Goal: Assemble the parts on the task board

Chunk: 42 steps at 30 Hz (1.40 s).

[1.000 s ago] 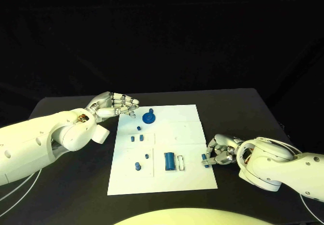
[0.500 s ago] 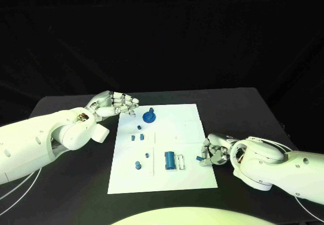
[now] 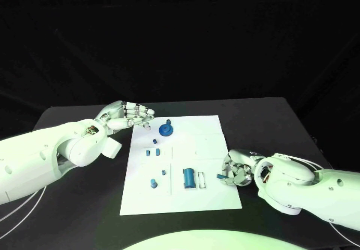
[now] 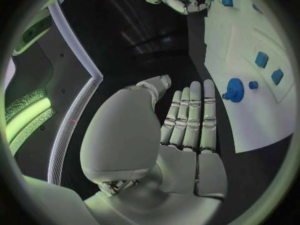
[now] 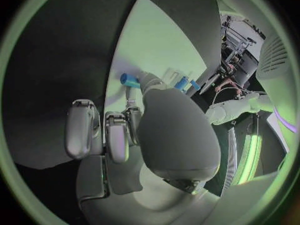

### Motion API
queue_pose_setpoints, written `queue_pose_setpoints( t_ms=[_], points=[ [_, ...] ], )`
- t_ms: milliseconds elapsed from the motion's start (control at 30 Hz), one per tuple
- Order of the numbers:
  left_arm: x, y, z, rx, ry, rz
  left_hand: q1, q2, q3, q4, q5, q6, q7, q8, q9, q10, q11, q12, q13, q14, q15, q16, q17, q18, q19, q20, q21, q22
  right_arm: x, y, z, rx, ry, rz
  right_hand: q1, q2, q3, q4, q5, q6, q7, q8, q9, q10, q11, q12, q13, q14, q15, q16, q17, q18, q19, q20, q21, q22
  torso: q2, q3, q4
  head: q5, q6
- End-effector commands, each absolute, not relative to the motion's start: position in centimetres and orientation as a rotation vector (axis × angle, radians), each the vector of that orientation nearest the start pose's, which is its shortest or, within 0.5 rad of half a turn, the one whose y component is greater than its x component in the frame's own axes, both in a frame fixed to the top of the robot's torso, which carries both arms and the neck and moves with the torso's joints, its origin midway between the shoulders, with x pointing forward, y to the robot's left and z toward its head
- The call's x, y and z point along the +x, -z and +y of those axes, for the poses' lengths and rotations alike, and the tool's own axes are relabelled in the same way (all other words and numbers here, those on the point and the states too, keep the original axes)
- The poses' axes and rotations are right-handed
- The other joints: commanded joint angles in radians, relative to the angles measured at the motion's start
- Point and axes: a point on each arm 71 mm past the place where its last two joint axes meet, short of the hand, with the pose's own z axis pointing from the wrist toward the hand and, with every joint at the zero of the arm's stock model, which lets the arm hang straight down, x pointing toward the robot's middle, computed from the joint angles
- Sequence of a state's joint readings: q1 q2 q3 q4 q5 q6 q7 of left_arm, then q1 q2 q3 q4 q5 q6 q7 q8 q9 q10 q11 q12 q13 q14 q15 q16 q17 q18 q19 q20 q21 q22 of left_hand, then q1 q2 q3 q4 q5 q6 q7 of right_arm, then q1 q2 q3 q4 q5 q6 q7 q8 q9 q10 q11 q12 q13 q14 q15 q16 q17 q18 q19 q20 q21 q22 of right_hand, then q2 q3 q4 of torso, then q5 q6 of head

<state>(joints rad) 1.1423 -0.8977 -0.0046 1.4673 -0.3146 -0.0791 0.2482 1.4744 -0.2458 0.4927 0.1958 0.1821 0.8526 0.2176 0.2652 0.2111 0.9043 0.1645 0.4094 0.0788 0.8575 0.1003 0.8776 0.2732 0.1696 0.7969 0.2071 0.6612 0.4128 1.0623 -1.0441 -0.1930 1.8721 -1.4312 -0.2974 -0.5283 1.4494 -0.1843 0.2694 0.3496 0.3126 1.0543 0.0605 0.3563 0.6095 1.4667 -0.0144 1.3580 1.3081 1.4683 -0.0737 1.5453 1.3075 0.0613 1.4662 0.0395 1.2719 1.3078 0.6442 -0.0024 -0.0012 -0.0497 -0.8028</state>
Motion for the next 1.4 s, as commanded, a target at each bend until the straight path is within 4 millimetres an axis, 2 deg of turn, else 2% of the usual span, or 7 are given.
queue_pose_setpoints(
  t_ms=[33, 333, 400, 733, 867, 1033, 1400],
  points=[
    [48.4, 20.2, 23.4, -0.848, 1.492, 1.725, -0.005, 0.005, -0.006, -0.001, 0.005, -0.009, 0.006, 0.000, -0.002, -0.008, 0.001, 0.008, -0.002, -0.001, 0.007, -0.005, 0.000, 0.012, 0.007, 0.002, -0.006, -0.003, 35.8, 27.4, -21.7, 0.151, -0.414, 2.123, -0.029, -0.004, 0.170, -0.157, 0.012, -0.006, -0.003, 0.009, -0.065, 0.030, -0.004, 0.000, 0.126, 0.089, -0.006, 0.001, 0.193, -0.009, 0.026, -0.010, 0.007, 0.193, 0.000, 0.0000, -0.0006, -0.001, 0.001],
    [48.4, 20.2, 23.3, -0.847, 1.493, 1.725, -0.005, 0.005, -0.006, -0.001, 0.005, -0.009, 0.006, 0.000, -0.002, -0.008, 0.001, 0.008, -0.002, -0.001, 0.007, -0.005, 0.000, 0.012, 0.007, 0.002, -0.006, -0.003, 35.7, 26.3, -20.1, 0.198, -0.486, 2.108, -0.081, -0.004, 0.217, -0.176, 0.036, -0.022, -0.002, 0.019, -0.040, 0.034, -0.004, 0.004, 0.130, 0.089, -0.006, 0.003, 0.198, -0.010, 0.029, -0.010, 0.015, 0.195, 0.000, -0.0005, 0.0000, -0.003, 0.000],
    [48.4, 20.2, 23.3, -0.846, 1.493, 1.725, -0.005, 0.005, -0.006, -0.001, 0.005, -0.009, 0.006, 0.000, -0.002, -0.008, 0.001, 0.008, -0.002, -0.001, 0.007, -0.005, 0.000, 0.012, 0.007, 0.002, -0.006, -0.003, 35.7, 26.3, -19.7, 0.219, -0.502, 2.109, -0.124, 0.008, 0.229, -0.158, 0.034, -0.026, -0.001, 0.019, -0.035, 0.037, -0.003, 0.009, 0.133, 0.090, -0.005, 0.004, 0.200, -0.011, 0.030, -0.009, 0.019, 0.196, 0.000, -0.0007, -0.0003, -0.001, 0.000],
    [48.4, 20.2, 23.3, -0.845, 1.494, 1.726, -0.005, 0.006, -0.006, -0.001, 0.005, -0.009, 0.006, 0.000, -0.002, -0.009, 0.001, 0.008, -0.002, -0.001, 0.007, -0.005, 0.000, 0.012, 0.008, 0.002, -0.007, -0.004, 35.9, 26.9, -18.8, 0.312, -0.537, 2.159, -0.188, 0.004, 0.243, -0.143, 0.023, -0.028, -0.001, 0.020, -0.025, 0.039, -0.003, 0.012, 0.136, 0.091, -0.005, 0.005, 0.204, -0.011, 0.031, -0.009, 0.022, 0.196, 0.001, -0.0011, 0.0002, -0.001, -0.003],
    [48.3, 20.2, 23.3, -0.845, 1.495, 1.727, -0.005, 0.006, -0.006, -0.001, 0.005, -0.009, 0.006, 0.000, -0.002, -0.009, 0.001, 0.008, -0.002, -0.001, 0.007, -0.005, 0.000, 0.012, 0.008, 0.002, -0.007, -0.004, 36.0, 27.4, -18.5, 0.323, -0.540, 2.184, -0.259, 0.003, 0.236, -0.110, -0.040, -0.023, -0.001, 0.018, -0.021, 0.043, -0.002, 0.018, 0.141, 0.092, -0.004, 0.007, 0.208, -0.012, 0.032, -0.008, 0.027, 0.197, 0.000, -0.0006, -0.0003, -0.001, -0.003],
    [48.3, 20.2, 23.2, -0.844, 1.497, 1.729, -0.005, 0.006, -0.006, -0.001, 0.005, -0.009, 0.006, 0.000, -0.002, -0.009, 0.001, 0.008, -0.002, -0.001, 0.007, -0.005, 0.000, 0.012, 0.008, 0.002, -0.007, -0.004, 36.1, 27.8, -18.2, 0.329, -0.541, 2.200, -0.300, -0.001, 0.224, -0.089, -0.075, -0.019, 0.000, 0.016, -0.019, 0.044, -0.001, 0.020, 0.143, 0.092, -0.003, 0.007, 0.210, -0.012, 0.033, -0.008, 0.027, 0.197, 0.000, -0.0001, -0.0005, 0.000, -0.004],
    [48.3, 20.2, 23.3, -0.844, 1.497, 1.732, -0.005, 0.006, -0.006, -0.001, 0.005, -0.009, 0.006, 0.000, -0.002, -0.009, 0.001, 0.008, -0.002, -0.001, 0.007, -0.005, 0.000, 0.012, 0.008, 0.002, -0.007, -0.004, 36.0, 28.0, -17.3, 0.330, -0.564, 2.213, -0.348, -0.005, 0.188, -0.064, -0.051, -0.010, 0.000, 0.015, -0.015, 0.048, -0.001, 0.032, 0.151, 0.093, -0.003, 0.009, 0.216, -0.013, 0.034, -0.008, 0.034, 0.199, 0.001, 0.0007, -0.0006, 0.002, -0.005]
  ],
)
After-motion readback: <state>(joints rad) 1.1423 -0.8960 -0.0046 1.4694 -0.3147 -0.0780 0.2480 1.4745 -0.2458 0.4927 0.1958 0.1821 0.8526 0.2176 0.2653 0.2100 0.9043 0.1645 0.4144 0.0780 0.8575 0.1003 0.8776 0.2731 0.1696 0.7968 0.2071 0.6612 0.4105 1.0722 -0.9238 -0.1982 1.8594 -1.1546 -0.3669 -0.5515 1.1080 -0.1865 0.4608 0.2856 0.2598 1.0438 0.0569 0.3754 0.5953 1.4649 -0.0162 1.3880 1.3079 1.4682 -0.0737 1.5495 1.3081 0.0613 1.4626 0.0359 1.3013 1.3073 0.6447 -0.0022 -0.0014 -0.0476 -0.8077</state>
